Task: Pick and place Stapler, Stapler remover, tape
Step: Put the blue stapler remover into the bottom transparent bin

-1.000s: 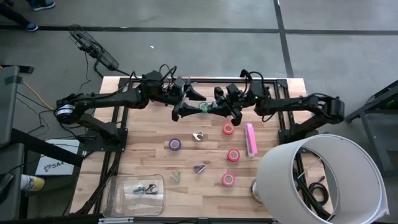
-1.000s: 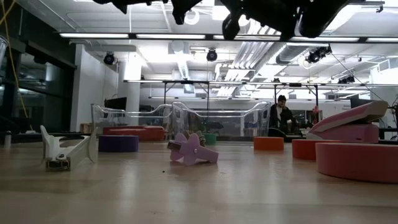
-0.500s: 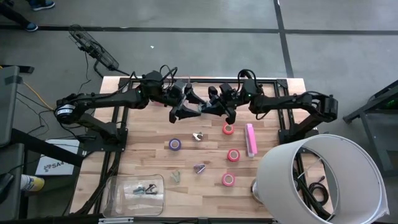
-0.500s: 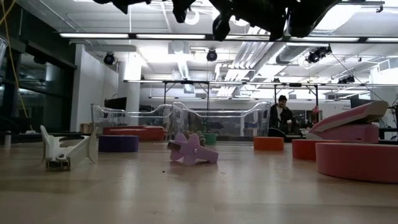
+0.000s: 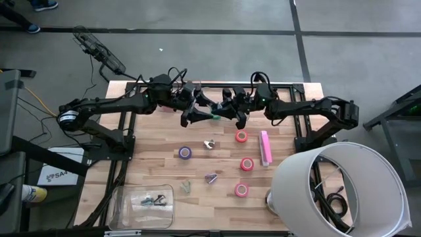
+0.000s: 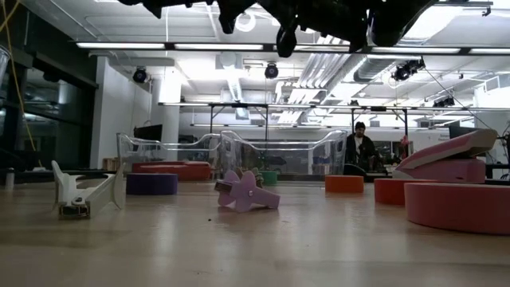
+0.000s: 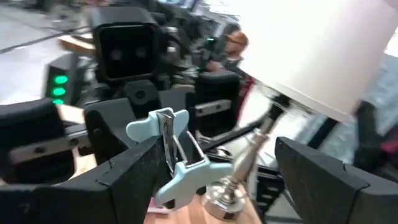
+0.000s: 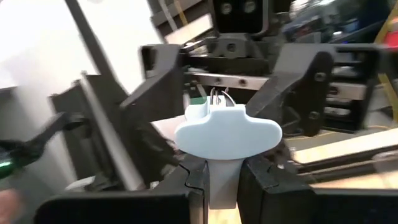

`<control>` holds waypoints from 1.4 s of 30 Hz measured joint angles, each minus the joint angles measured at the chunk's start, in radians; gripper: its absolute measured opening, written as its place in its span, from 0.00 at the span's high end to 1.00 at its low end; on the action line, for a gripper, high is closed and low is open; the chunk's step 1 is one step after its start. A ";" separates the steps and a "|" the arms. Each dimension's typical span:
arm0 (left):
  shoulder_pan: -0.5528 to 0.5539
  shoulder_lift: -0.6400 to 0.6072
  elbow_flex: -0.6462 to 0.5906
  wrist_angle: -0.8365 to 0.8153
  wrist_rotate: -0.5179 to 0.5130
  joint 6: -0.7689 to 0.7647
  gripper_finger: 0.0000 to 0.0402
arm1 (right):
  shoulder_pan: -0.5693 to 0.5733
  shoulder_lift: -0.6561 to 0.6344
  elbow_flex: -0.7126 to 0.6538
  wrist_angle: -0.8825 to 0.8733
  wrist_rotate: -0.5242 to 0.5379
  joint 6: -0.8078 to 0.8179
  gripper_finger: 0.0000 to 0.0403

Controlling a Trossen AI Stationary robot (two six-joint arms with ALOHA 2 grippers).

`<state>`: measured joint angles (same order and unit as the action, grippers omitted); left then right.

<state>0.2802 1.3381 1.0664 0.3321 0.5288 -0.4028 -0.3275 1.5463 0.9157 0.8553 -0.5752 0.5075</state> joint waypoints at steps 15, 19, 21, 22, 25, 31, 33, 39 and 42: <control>0.001 0.002 0.000 -0.071 -0.188 -0.014 0.43 | -0.008 0.003 0.000 -0.055 0.115 -0.063 0.92; 0.001 0.002 0.001 -0.105 -0.231 -0.014 0.56 | -0.008 0.004 -0.001 -0.065 0.131 -0.073 0.91; 0.002 0.003 0.001 -0.110 -0.236 -0.014 0.62 | -0.007 0.004 0.000 -0.070 0.132 -0.082 0.91; 0.001 0.003 0.001 -0.110 -0.236 -0.014 0.65 | -0.008 0.004 0.000 -0.070 0.132 -0.083 0.92; 0.001 0.003 0.001 -0.110 -0.237 -0.014 0.66 | -0.008 0.004 0.000 -0.070 0.133 -0.088 0.91; 0.001 0.003 0.001 -0.110 -0.237 -0.010 0.65 | -0.008 0.004 0.000 -0.071 0.137 -0.090 0.91; 0.001 0.003 0.001 -0.112 -0.238 -0.006 0.64 | -0.008 0.004 0.000 -0.073 0.138 -0.090 0.91; 0.001 0.003 0.001 -0.115 -0.249 -0.006 0.65 | -0.008 0.004 0.000 -0.073 0.139 -0.090 0.92; 0.001 0.002 0.001 -0.116 -0.249 -0.005 0.65 | -0.008 0.004 0.000 -0.073 0.139 -0.090 0.92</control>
<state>0.2813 1.3403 1.0672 0.2157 0.2798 -0.4080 -0.3355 1.5501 0.9153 0.7822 -0.4362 0.4179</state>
